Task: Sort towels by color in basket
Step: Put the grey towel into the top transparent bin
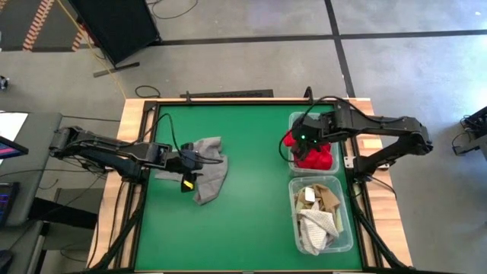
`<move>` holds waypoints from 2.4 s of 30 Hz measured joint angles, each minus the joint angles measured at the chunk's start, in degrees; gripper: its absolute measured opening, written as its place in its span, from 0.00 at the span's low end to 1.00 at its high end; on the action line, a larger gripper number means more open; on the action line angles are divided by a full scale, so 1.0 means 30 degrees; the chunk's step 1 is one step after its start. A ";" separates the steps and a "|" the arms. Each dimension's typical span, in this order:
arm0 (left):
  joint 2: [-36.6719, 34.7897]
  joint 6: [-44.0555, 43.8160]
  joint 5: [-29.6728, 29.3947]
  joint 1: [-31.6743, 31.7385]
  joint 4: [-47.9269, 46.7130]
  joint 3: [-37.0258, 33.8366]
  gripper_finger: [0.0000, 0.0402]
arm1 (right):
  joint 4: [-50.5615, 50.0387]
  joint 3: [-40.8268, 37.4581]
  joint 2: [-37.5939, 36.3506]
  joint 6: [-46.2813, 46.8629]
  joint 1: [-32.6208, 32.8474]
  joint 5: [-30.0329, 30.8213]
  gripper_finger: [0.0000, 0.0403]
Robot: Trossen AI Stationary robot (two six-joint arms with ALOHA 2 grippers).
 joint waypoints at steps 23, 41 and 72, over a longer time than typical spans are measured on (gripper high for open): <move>0.0452 -0.3082 -0.1936 0.0318 0.0589 -0.2724 0.76 | 1.0226 -0.0183 0.0073 -0.6251 0.4744 0.0342 0.63; 0.4828 -0.3670 -0.1413 0.1251 0.6212 -0.4238 0.65 | 1.4513 -0.0633 0.2766 -0.7993 0.5652 0.0281 0.63; 0.6040 0.1561 0.8725 0.0685 1.7545 -0.1292 0.00 | 1.6687 -0.0633 0.8079 -1.0781 0.6238 -0.0967 0.63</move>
